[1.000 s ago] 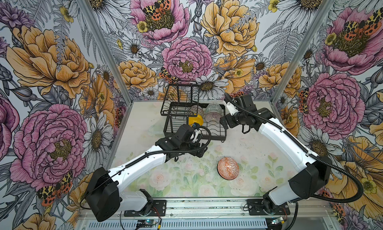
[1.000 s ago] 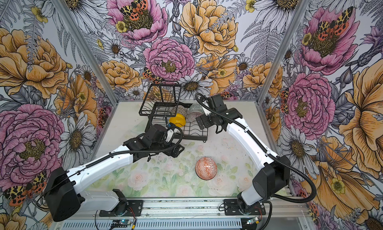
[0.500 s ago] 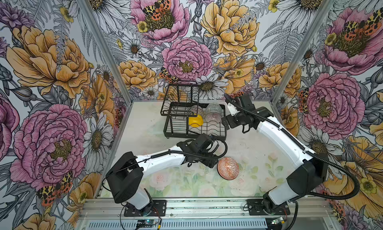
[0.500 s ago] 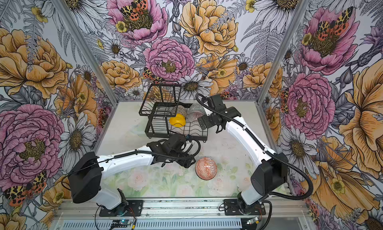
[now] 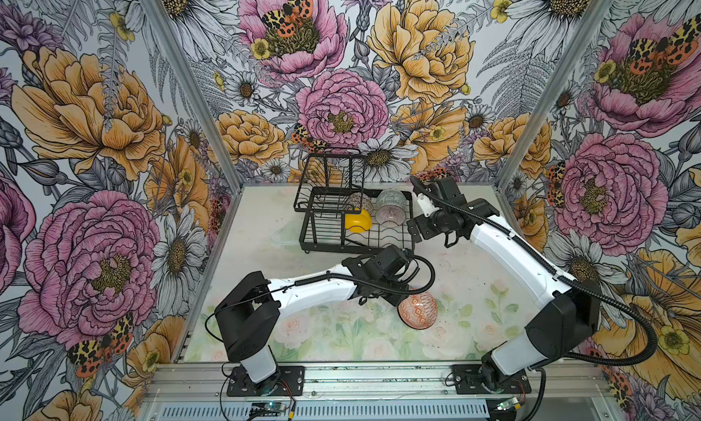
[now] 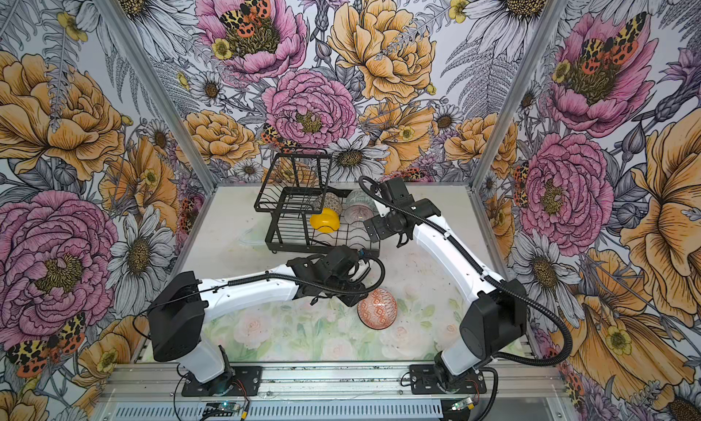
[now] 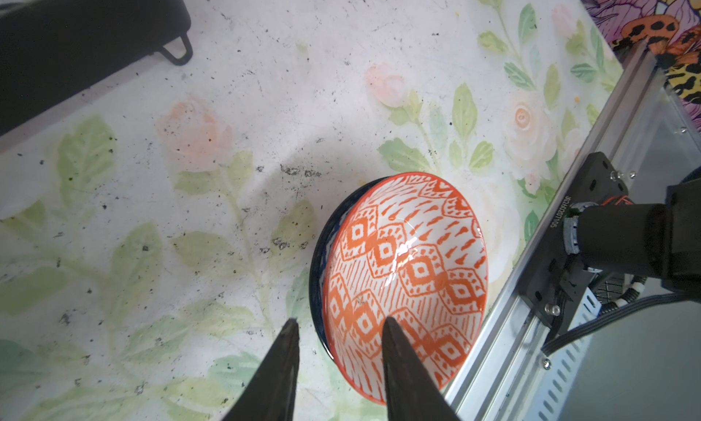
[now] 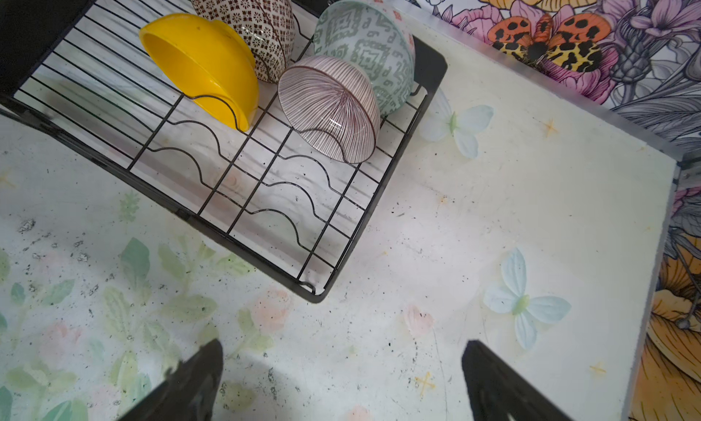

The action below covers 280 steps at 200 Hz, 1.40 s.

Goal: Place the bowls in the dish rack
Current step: 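Lower the left gripper onto the rim of the orange-and-blue bowl, then close the left gripper on the orange-and-blue bowl rim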

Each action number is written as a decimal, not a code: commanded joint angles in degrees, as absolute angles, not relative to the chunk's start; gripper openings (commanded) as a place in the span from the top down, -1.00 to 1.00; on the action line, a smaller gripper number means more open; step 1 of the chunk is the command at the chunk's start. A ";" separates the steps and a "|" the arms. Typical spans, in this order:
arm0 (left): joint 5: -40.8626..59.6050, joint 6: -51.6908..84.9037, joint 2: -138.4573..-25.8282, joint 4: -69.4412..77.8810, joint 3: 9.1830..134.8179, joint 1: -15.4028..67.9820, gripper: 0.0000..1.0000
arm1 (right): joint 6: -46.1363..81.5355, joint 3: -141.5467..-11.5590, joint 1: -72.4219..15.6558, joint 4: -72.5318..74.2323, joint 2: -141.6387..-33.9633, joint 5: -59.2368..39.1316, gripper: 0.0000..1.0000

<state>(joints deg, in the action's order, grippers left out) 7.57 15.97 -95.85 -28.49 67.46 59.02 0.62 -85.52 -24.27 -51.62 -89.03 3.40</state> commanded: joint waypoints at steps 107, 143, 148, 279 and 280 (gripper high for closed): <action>3.40 13.00 -101.07 -34.84 73.29 61.17 0.71 | 0.77 -83.94 -23.29 -50.80 -86.31 4.48 -0.99; 2.81 13.05 -101.51 -35.81 74.15 61.34 0.90 | 0.72 -83.41 -23.21 -50.49 -86.13 4.87 -0.99; 2.68 13.01 -101.56 -35.92 74.15 61.35 0.94 | 0.76 -83.35 -23.20 -50.48 -86.02 4.89 -0.99; -6.49 10.95 -103.74 -41.53 79.70 62.91 1.00 | 0.78 -82.78 -22.95 -50.01 -85.50 4.93 -0.99; -6.50 10.92 -103.73 -41.51 79.75 62.92 1.00 | 0.83 -82.74 -22.99 -50.01 -85.51 4.93 -0.99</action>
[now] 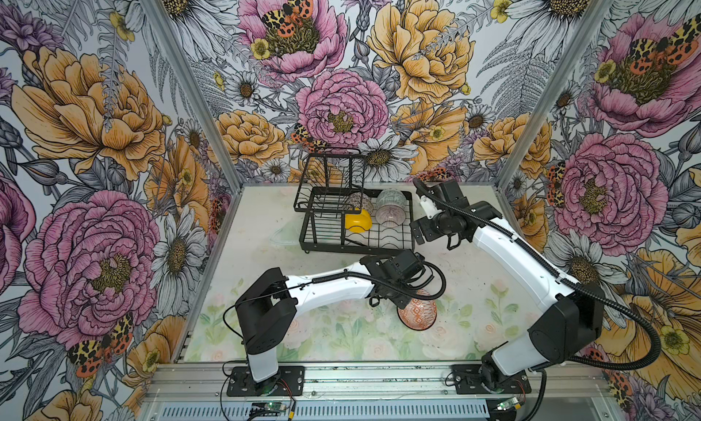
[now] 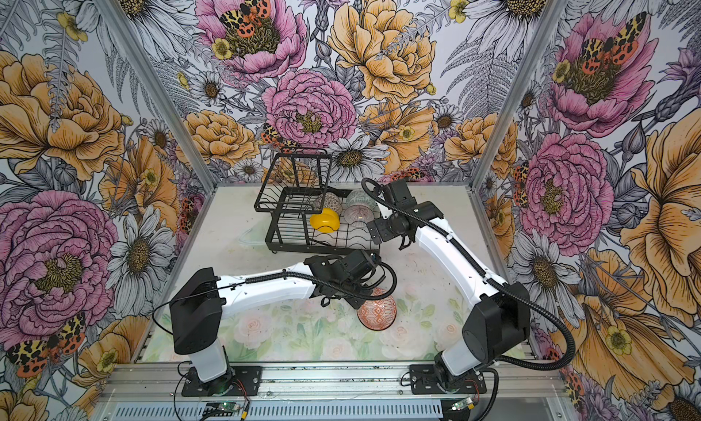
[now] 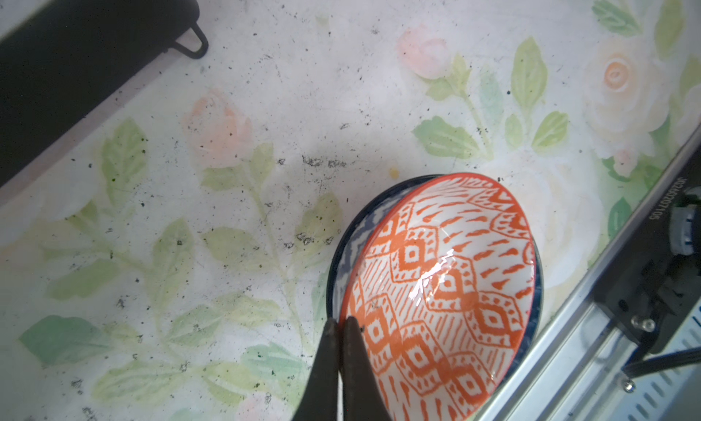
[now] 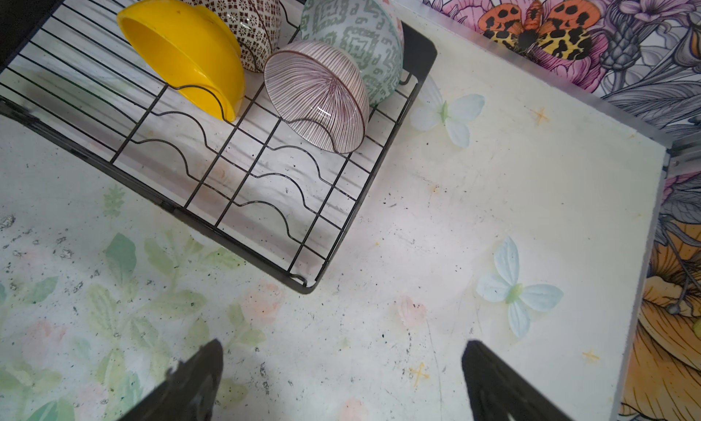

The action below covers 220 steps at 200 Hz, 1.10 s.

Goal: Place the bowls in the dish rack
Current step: 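Close the left gripper on the orange-and-blue bowl rim, then lift the orange-and-blue bowl toward the rack with the left gripper while the right gripper approaches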

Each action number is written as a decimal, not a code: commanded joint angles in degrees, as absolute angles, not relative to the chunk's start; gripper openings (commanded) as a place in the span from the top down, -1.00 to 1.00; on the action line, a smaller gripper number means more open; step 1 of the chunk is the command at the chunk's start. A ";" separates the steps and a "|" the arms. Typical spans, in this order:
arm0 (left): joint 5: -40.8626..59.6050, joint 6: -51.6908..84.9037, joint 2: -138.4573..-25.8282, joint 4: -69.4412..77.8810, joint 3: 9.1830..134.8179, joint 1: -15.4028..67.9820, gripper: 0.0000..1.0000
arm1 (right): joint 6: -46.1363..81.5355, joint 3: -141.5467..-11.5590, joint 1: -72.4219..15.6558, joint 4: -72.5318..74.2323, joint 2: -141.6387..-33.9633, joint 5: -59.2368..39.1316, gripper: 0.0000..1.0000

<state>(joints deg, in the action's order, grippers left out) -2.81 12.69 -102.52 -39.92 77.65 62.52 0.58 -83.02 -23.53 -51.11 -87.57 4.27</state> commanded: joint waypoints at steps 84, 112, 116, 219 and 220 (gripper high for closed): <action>-3.70 11.12 -106.43 -41.64 79.80 62.94 0.38 | 0.79 -82.62 -22.85 -49.85 -85.61 4.64 -0.99; -2.92 11.21 -107.31 -41.66 80.19 62.94 0.43 | 0.76 -82.62 -22.85 -49.88 -85.45 4.57 -0.99; -2.98 11.27 -107.31 -41.70 80.16 62.95 0.45 | 0.78 -82.62 -22.79 -49.88 -85.51 4.70 -0.99; -5.35 11.12 -104.86 -42.58 80.97 63.02 0.52 | 0.64 -82.44 -22.69 -49.84 -85.39 4.13 -0.99; -5.40 11.14 -104.86 -42.60 80.96 63.06 0.52 | 0.63 -82.40 -22.68 -49.84 -85.41 4.13 -0.99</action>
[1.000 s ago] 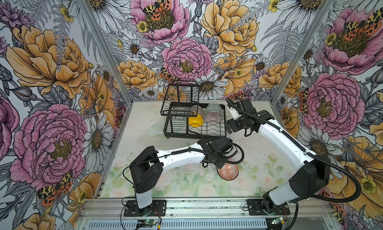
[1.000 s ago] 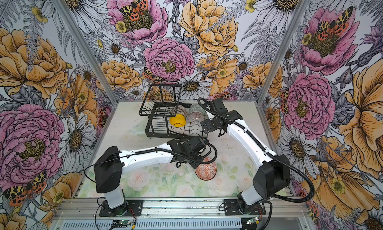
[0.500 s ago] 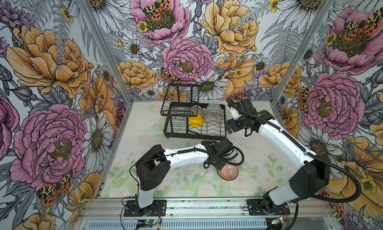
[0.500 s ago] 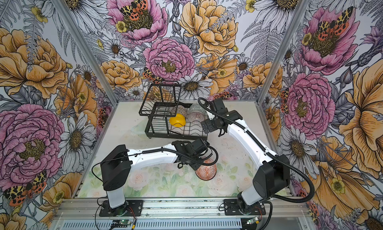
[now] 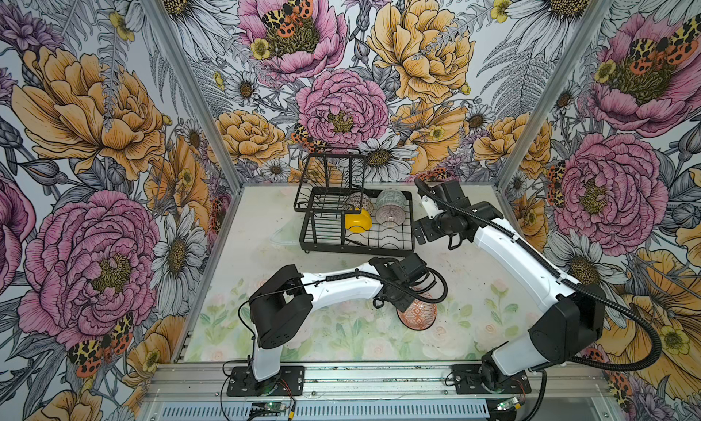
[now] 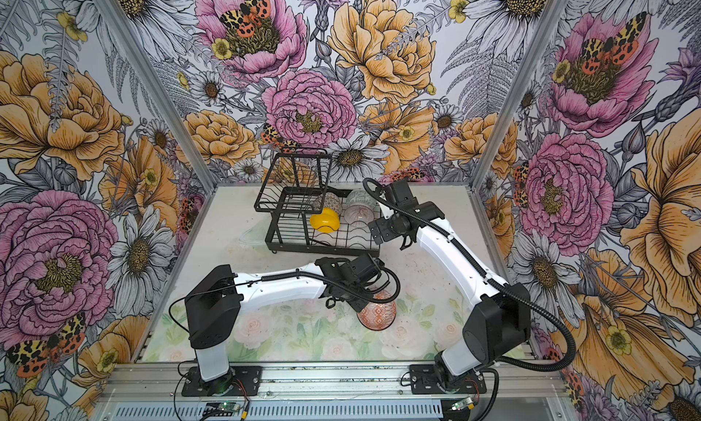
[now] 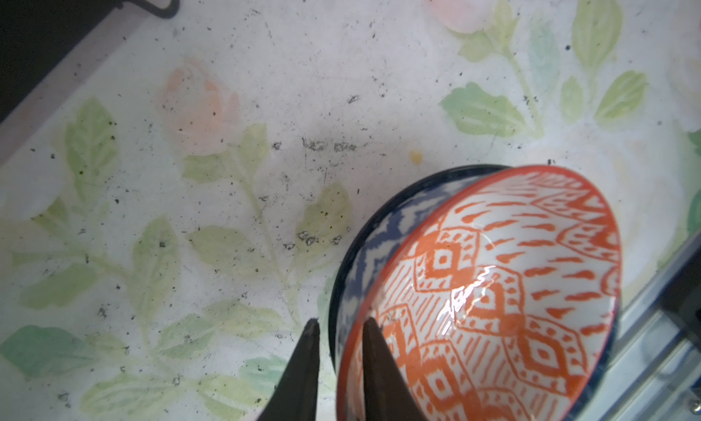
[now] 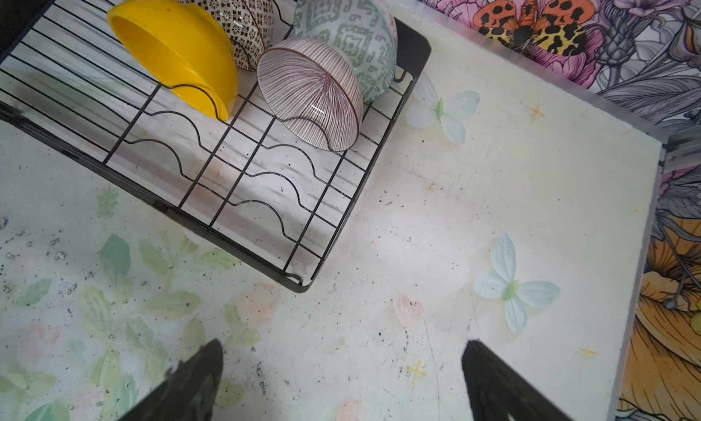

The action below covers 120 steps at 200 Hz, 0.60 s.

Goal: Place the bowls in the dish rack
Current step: 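Lift the orange-and-blue bowl toward the rack with the left gripper while the right gripper approaches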

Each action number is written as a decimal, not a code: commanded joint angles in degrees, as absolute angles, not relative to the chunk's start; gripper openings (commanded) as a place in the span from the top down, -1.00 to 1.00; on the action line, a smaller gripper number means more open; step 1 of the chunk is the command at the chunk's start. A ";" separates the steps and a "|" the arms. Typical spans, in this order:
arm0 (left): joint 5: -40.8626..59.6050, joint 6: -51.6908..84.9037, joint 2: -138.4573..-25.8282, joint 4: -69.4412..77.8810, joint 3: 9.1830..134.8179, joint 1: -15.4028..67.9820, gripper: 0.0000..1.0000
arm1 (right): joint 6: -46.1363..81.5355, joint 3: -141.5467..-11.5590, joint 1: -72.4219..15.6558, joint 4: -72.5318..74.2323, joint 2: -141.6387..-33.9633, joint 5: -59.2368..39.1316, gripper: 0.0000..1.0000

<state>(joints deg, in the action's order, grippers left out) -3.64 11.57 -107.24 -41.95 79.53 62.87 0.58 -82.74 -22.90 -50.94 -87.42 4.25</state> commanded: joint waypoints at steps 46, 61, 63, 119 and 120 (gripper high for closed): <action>-5.91 11.16 -102.04 -42.77 81.12 63.06 0.63 | 0.70 -82.35 -22.68 -49.85 -85.60 3.95 -0.99; -5.85 11.16 -101.96 -42.81 81.21 63.02 0.73 | 0.69 -82.35 -22.68 -49.84 -85.61 3.94 -0.99; -5.88 11.16 -102.00 -42.81 81.21 63.02 0.74 | 0.66 -82.35 -22.68 -49.88 -85.61 3.89 -0.99; -4.74 11.13 -102.96 -42.76 81.04 63.06 0.63 | 0.61 -82.27 -22.70 -49.87 -85.61 4.02 -0.99; -4.70 11.15 -102.98 -42.78 81.04 63.04 0.62 | 0.61 -82.27 -22.69 -49.85 -85.61 3.99 -0.99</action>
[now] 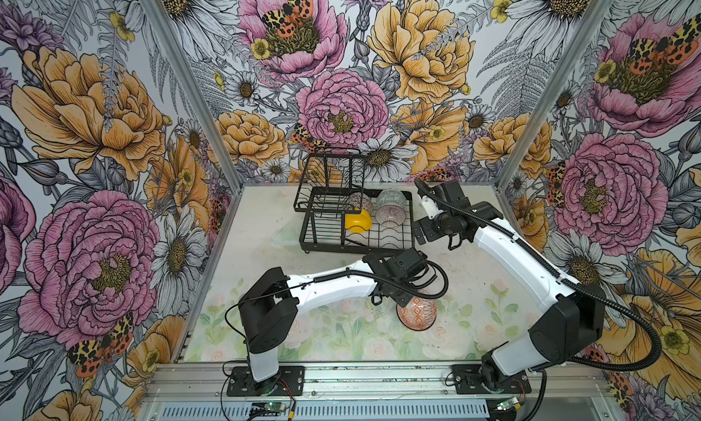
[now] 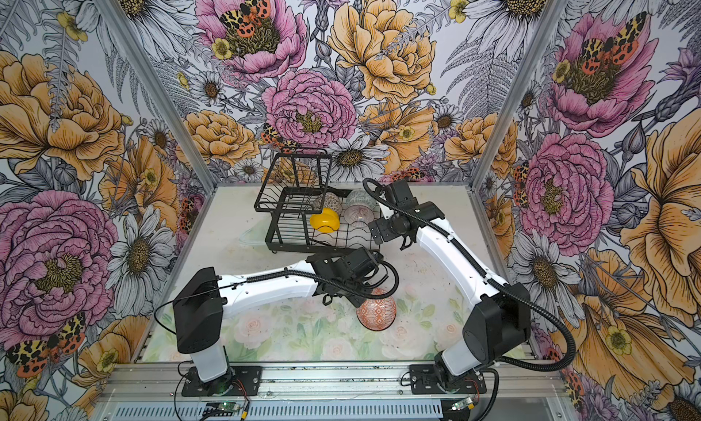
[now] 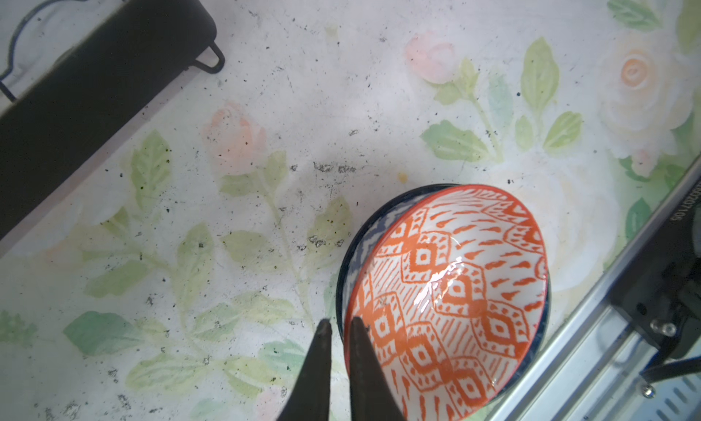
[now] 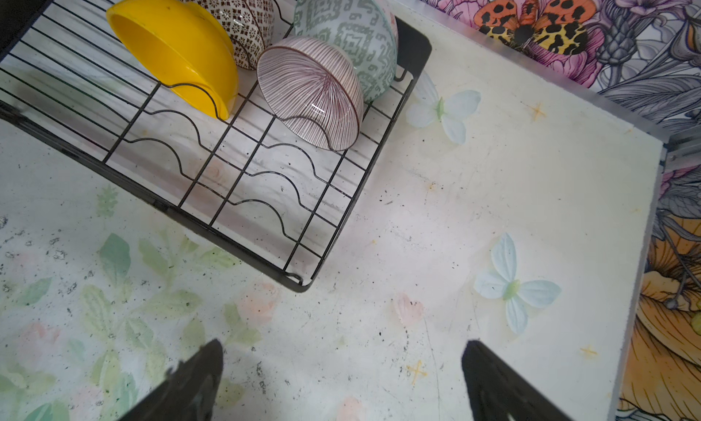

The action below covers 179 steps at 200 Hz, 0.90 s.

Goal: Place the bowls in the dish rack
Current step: 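Lift the orange-and-blue bowl toward the rack with the left gripper while the right gripper approaches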

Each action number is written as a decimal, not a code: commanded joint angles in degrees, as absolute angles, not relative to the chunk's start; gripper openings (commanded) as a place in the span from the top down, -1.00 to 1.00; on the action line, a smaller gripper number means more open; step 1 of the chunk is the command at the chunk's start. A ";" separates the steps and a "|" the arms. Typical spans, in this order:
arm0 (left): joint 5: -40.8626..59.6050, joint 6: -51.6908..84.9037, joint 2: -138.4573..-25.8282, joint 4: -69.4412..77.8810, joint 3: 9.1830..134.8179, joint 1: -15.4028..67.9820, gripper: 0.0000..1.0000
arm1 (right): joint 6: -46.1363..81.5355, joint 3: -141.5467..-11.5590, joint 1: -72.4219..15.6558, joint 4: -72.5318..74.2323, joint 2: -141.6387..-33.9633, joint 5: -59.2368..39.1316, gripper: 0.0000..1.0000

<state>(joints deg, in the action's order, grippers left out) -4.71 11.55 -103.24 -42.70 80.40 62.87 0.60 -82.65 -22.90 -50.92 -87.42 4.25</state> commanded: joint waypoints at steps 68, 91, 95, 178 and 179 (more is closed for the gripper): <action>-3.63 11.39 -103.75 -42.67 81.12 63.02 0.57 | 0.53 -82.05 -22.68 -49.91 -85.34 3.94 -0.99; -2.99 11.51 -106.36 -42.69 81.12 63.10 0.59 | 0.48 -82.00 -22.68 -49.83 -85.34 3.94 -0.99; -2.99 11.52 -106.50 -42.70 81.12 63.13 0.59 | 0.46 -81.98 -22.68 -49.91 -85.34 3.93 -0.99; -3.60 11.71 -105.98 -42.67 81.04 63.28 0.99 | 0.52 -81.83 -22.68 -49.91 -85.34 4.31 -0.99; -3.65 11.75 -105.94 -42.69 81.04 63.28 1.00 | 0.52 -81.83 -22.68 -49.91 -85.34 4.31 -0.99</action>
